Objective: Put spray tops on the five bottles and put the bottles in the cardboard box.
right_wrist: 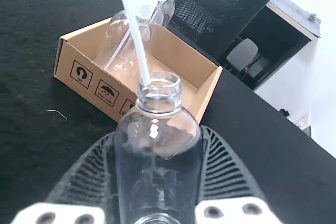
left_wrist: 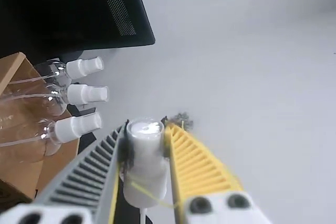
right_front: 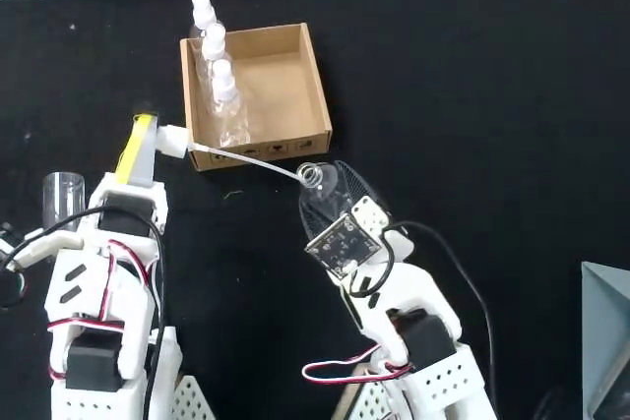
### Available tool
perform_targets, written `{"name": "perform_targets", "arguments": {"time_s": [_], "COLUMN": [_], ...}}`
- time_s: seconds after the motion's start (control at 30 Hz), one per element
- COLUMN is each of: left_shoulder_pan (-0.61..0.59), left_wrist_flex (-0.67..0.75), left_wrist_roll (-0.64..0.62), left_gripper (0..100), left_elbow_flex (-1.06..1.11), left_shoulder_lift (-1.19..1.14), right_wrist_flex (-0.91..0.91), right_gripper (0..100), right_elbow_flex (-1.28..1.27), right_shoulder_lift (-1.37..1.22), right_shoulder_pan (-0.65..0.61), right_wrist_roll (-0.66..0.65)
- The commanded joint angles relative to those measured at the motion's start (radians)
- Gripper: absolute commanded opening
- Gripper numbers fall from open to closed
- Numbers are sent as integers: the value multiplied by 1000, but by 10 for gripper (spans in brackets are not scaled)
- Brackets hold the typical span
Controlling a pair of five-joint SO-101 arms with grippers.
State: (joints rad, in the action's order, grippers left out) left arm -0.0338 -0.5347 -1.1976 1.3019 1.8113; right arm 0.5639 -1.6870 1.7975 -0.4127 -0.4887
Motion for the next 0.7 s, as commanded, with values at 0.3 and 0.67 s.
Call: {"name": "perform_targets", "arguments": {"time_s": [0.3,0.67], "left_shoulder_pan": [4,7], "left_wrist_flex": [117,120], "left_wrist_roll": [48,48], "left_gripper": [29,29], "left_elbow_flex": [38,68], "left_shoulder_lift": [12,12], "right_wrist_flex": [-25,-25], "right_gripper": [11,11], "right_elbow_flex": [5,5], "right_shoulder_lift": [97,97], "right_shoulder_pan": [-23,-23], "right_wrist_roll": [-6,-3]}}
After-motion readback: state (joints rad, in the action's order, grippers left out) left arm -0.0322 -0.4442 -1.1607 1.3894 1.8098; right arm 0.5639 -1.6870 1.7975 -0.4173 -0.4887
